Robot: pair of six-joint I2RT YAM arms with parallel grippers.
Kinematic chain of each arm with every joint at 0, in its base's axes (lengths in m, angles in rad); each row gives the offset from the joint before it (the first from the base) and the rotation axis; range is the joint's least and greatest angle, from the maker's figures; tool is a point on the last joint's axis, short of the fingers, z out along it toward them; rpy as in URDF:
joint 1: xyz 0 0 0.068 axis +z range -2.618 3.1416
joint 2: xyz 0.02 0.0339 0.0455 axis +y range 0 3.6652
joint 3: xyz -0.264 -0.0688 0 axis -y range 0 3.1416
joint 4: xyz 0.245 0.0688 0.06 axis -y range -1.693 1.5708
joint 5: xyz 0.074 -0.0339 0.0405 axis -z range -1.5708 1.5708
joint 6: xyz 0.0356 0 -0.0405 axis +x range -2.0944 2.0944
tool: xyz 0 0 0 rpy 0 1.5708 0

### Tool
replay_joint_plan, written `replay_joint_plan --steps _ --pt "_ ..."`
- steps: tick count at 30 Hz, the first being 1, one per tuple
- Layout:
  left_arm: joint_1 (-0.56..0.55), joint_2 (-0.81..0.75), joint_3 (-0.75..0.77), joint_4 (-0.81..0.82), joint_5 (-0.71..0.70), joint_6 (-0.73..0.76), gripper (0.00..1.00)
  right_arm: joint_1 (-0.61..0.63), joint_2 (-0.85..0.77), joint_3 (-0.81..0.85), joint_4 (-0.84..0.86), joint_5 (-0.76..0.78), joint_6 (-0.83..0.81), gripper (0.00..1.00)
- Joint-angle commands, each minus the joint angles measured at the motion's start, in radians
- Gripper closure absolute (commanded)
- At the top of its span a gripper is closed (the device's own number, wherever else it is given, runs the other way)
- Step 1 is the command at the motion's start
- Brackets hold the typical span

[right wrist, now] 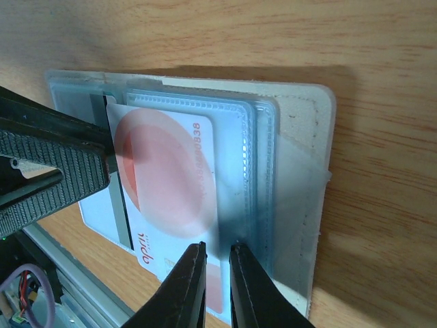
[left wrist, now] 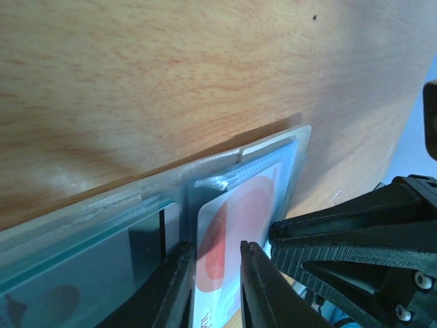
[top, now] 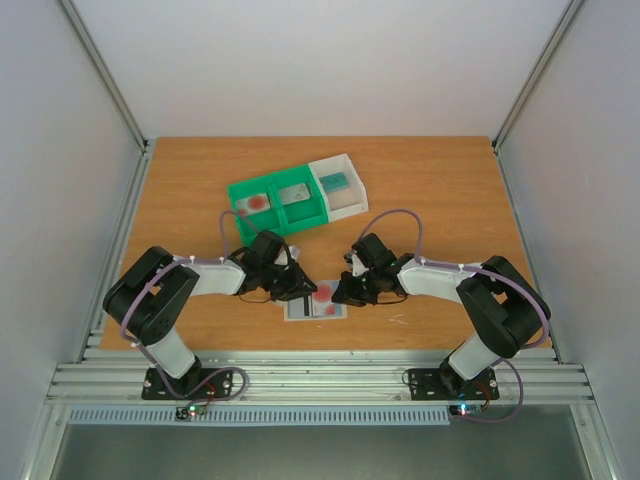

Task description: Take the credit cards out of the card holder

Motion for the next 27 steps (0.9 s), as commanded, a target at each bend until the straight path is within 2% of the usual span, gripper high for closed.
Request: replay_joint_plan --steps 1,3,13,19,27 --pt "-0.002 0.016 -0.017 0.063 0.007 -0.010 0.82 0.008 0.024 0.005 -0.032 0.025 -0.002 0.89" --pt "-0.002 0.013 -0.019 0.069 0.008 -0.015 0.86 0.007 0.024 0.002 -0.032 0.025 0.000 0.89" --pt "-0.002 0.019 -0.044 0.165 0.037 -0.060 0.90 0.008 0.021 0.003 -0.038 0.025 0.002 0.90" --pt "-0.002 0.005 -0.047 0.180 0.039 -0.067 0.99 0.008 0.033 0.005 -0.045 0.033 0.004 0.92" --pt "0.010 -0.025 -0.059 0.168 0.040 -0.040 1.00 0.008 0.023 0.006 -0.065 0.050 0.006 0.92"
